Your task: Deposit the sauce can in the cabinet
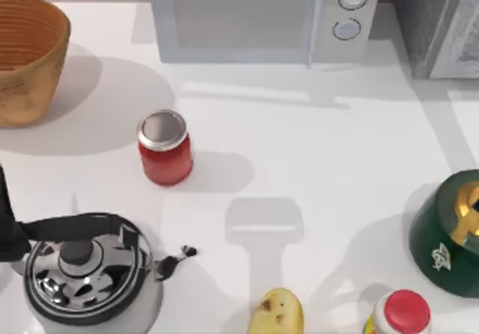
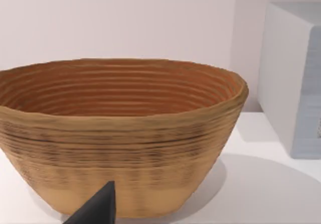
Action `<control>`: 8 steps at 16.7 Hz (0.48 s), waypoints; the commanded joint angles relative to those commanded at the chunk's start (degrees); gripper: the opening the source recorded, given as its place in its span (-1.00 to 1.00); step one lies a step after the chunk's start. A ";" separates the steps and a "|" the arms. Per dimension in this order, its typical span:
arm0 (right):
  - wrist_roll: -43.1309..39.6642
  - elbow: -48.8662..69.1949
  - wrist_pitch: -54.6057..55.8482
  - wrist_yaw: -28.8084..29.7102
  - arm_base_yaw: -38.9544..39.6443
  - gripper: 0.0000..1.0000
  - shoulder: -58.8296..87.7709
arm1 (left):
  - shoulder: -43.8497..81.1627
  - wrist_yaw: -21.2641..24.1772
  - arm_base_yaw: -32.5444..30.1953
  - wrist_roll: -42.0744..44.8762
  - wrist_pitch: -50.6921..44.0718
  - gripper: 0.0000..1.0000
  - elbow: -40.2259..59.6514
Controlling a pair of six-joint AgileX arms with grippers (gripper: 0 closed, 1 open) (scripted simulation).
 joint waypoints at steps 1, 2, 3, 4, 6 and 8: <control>0.00 0.00 0.00 0.00 0.00 0.66 0.00 | 0.00 0.00 0.00 0.00 0.00 1.00 0.00; 0.00 0.00 0.00 0.00 0.00 0.81 0.00 | 0.00 0.00 0.00 0.00 0.00 1.00 0.00; 0.00 0.00 0.00 0.00 0.00 0.96 0.00 | 0.00 0.00 0.00 0.00 0.00 1.00 0.00; 0.00 0.00 0.00 0.00 0.00 1.00 0.00 | 0.00 0.00 0.00 0.00 0.00 1.00 0.00; 0.00 0.00 0.00 0.00 0.00 1.00 0.00 | 0.00 0.00 0.00 0.00 0.00 1.00 0.00; 0.00 0.00 0.00 0.00 0.00 1.00 0.00 | 0.00 0.00 0.00 0.00 0.00 1.00 0.00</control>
